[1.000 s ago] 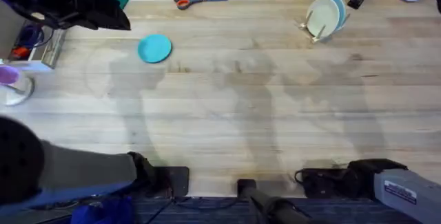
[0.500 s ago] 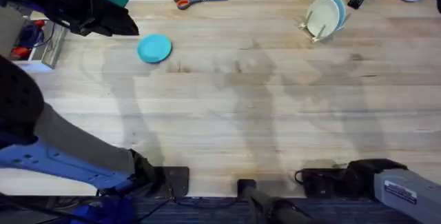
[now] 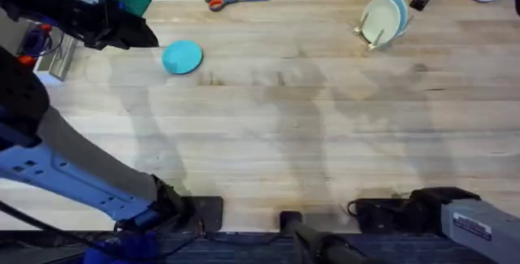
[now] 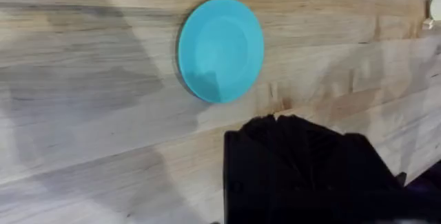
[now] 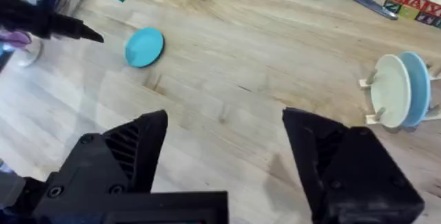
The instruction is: Pick up the plates from the table one by one and place each into a slot on the dish rack.
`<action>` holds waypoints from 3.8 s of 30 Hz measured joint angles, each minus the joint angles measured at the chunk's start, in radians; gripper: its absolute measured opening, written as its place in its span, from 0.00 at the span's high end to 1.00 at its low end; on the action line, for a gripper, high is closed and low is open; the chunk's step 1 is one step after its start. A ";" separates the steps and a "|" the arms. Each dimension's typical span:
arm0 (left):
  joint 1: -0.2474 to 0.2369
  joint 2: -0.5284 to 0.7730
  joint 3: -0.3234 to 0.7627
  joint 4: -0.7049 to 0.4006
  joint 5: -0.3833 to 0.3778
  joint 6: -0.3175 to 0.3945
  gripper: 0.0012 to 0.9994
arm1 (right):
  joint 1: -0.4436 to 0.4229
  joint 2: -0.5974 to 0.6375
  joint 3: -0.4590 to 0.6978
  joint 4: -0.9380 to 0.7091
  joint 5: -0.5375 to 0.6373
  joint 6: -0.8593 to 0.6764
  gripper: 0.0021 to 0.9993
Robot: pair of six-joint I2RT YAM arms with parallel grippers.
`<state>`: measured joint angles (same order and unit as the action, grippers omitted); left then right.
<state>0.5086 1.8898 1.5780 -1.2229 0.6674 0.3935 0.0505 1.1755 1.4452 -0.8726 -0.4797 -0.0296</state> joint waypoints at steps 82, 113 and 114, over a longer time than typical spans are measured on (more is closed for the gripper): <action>0.030 0.414 0.045 0.263 0.280 -0.060 0.96 | 0.000 0.000 0.000 0.000 0.000 0.023 0.00; 0.030 0.414 0.045 0.263 0.280 -0.061 0.96 | 0.269 0.415 0.000 0.284 -0.008 0.363 0.00; 0.030 0.414 0.046 0.263 0.280 -0.061 0.96 | 0.281 0.435 0.000 0.305 -0.008 0.383 0.00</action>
<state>0.5385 2.3039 1.6236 -0.9604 0.9470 0.3325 0.3315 1.6110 1.4452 -0.5672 -0.4873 0.3531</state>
